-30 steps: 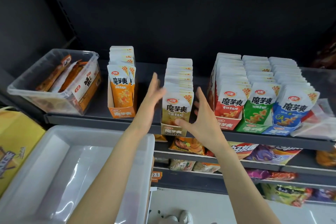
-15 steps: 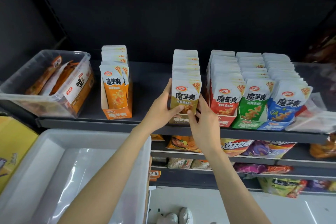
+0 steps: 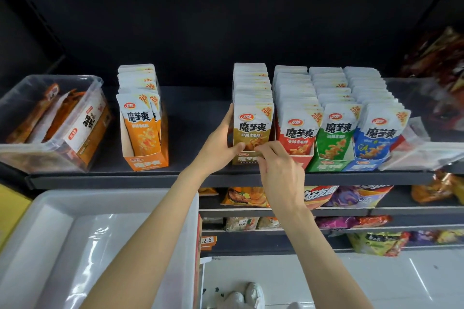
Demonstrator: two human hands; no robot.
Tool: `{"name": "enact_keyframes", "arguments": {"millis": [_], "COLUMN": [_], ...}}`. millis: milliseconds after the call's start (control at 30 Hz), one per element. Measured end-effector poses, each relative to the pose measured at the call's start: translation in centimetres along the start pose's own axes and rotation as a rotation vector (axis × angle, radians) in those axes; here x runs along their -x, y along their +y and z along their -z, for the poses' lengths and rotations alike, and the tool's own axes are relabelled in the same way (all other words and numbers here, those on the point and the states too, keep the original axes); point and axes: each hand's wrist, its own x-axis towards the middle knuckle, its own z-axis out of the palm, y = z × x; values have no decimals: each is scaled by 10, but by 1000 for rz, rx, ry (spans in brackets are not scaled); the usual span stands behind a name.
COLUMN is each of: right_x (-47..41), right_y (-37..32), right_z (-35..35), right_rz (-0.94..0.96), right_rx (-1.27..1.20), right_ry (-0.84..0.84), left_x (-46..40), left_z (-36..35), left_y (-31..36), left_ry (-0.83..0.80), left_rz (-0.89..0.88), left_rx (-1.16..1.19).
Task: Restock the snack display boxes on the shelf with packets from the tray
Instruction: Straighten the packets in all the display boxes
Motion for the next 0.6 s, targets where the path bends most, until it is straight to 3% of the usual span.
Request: {"name": "enact_keyframes", "arguments": {"millis": [300, 467, 533, 600], "right_x": [1, 5, 6, 4], "right_y": [11, 8, 3, -8], "right_z": [-1, 7, 12, 19], "right_rz": [19, 29, 80, 109], "right_rx": [42, -57, -223, -417], "right_ry": [69, 95, 80, 56], "left_x": [7, 11, 19, 35], "left_z": [-12, -8, -1, 10], "left_y": [1, 1, 1, 3], "left_ry": [6, -5, 54, 247], "left_rz": [-17, -20, -31, -130], "left_rx": [89, 87, 42, -11]}}
